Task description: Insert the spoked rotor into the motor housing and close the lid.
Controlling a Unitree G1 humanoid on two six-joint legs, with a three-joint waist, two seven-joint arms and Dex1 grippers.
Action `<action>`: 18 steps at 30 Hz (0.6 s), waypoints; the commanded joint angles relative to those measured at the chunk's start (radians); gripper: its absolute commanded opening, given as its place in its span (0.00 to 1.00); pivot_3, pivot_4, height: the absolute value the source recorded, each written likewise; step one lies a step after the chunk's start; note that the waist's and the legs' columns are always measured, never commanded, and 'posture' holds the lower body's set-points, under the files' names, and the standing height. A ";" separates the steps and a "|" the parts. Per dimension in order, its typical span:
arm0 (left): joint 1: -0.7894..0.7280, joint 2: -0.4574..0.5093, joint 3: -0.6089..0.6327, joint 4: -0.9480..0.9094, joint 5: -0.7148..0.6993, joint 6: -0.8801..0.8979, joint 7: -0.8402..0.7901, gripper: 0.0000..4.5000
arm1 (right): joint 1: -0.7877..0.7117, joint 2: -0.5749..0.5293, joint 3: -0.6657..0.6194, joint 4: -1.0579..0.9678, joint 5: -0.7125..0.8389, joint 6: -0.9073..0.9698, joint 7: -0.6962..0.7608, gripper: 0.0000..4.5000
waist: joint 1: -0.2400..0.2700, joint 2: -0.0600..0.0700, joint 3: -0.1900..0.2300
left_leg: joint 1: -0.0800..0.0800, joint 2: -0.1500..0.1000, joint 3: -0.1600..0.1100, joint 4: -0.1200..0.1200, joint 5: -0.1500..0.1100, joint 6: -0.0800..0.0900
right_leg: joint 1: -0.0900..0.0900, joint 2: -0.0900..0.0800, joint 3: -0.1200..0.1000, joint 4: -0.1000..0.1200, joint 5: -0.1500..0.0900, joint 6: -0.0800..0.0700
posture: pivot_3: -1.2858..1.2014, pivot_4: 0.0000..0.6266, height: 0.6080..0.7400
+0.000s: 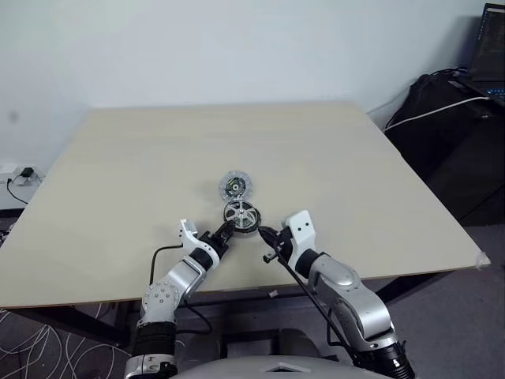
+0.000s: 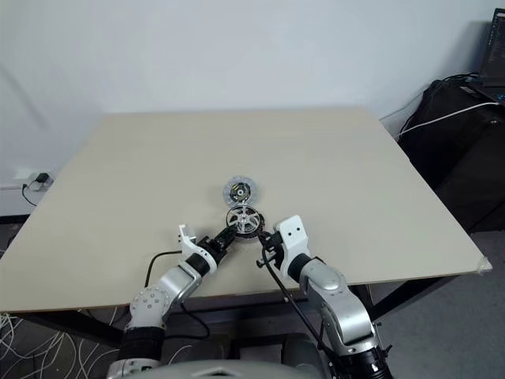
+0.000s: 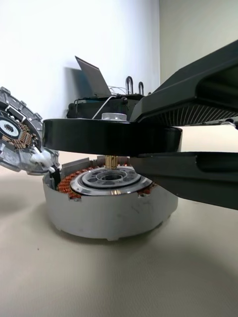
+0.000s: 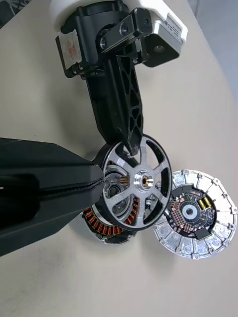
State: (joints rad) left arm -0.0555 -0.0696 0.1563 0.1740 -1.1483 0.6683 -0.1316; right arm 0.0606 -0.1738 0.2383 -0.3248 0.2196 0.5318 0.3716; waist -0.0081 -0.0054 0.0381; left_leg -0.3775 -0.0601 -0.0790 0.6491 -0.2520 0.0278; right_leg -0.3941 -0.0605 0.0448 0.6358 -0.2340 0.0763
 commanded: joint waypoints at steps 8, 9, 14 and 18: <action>-0.069 -0.107 -0.009 0.043 0.016 -0.013 -0.025 0.09 | -0.010 0.000 -0.001 -0.038 0.001 -0.016 -0.002 0.00 | 0.000 0.000 0.000 | 0.000 0.000 0.000 0.000 0.000 0.000 | 0.000 0.000 0.000 0.000 0.000 0.000 | 0.52 0.00 1.00; -0.072 -0.107 -0.009 0.048 0.017 -0.014 -0.029 0.09 | -0.010 0.000 -0.001 -0.038 0.001 -0.016 -0.002 0.00 | 0.000 0.000 0.000 | 0.000 0.000 0.000 0.000 0.000 0.000 | 0.000 0.000 0.000 0.000 0.000 0.000 | 0.52 0.00 1.00; -0.085 -0.110 -0.013 0.064 0.020 -0.015 -0.050 0.09 | -0.008 -0.003 -0.001 -0.042 0.000 -0.015 -0.002 0.00 | 0.000 0.000 0.000 | 0.000 0.000 0.000 0.000 0.000 0.000 | 0.000 0.000 0.000 0.000 0.000 0.000 | 0.52 0.00 1.00; -0.093 -0.114 -0.013 0.080 0.033 -0.016 -0.050 0.09 | -0.007 -0.005 -0.001 -0.044 0.000 -0.014 -0.003 0.00 | 0.001 0.000 0.000 | 0.000 0.000 0.000 0.000 0.000 0.000 | 0.000 0.000 0.000 0.000 0.000 0.000 | 0.52 0.00 1.00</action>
State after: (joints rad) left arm -0.1004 -0.0661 0.1542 0.2591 -1.1152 0.6628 -0.1678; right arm 0.0622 -0.1803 0.2384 -0.3258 0.2195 0.5318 0.3706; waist -0.0076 -0.0055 0.0381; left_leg -0.3775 -0.0602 -0.0790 0.6492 -0.2518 0.0282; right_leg -0.3940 -0.0604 0.0448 0.6358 -0.2339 0.0764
